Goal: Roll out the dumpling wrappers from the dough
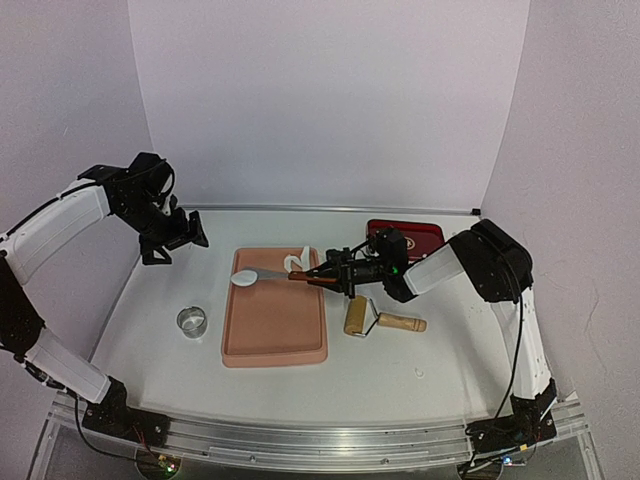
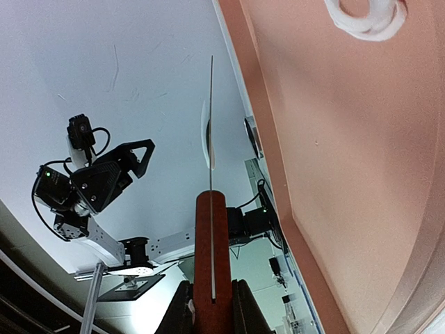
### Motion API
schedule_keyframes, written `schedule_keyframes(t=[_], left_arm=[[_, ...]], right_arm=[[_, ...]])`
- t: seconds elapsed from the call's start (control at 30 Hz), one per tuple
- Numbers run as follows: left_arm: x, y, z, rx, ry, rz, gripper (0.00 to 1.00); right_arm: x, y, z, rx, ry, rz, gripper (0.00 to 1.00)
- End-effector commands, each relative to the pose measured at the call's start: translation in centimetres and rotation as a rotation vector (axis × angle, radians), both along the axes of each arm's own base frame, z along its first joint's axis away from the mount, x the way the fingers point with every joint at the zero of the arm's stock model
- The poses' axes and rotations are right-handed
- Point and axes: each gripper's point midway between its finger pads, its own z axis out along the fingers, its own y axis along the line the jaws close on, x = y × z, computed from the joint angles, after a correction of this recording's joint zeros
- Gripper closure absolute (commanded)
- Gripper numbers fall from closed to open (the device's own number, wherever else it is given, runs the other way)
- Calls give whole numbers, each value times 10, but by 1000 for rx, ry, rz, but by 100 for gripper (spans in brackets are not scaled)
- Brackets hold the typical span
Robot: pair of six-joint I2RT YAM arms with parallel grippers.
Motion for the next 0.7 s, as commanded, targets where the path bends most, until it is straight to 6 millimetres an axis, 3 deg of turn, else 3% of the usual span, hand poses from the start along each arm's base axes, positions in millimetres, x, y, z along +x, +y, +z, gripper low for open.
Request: schedule_keyframes(t=[0.0,0.33,0.67], left_arm=[[9,12,30,9,-128,62,0],[9,15,35,10,-161,79,0],[-1,15,31,-9,-155,72,0]], right_arm=[[13,-9,82,121,-127,-27,100],[38,-40,137,172,-185,-101,100],[74,-103,166,181,-223,-247,100]])
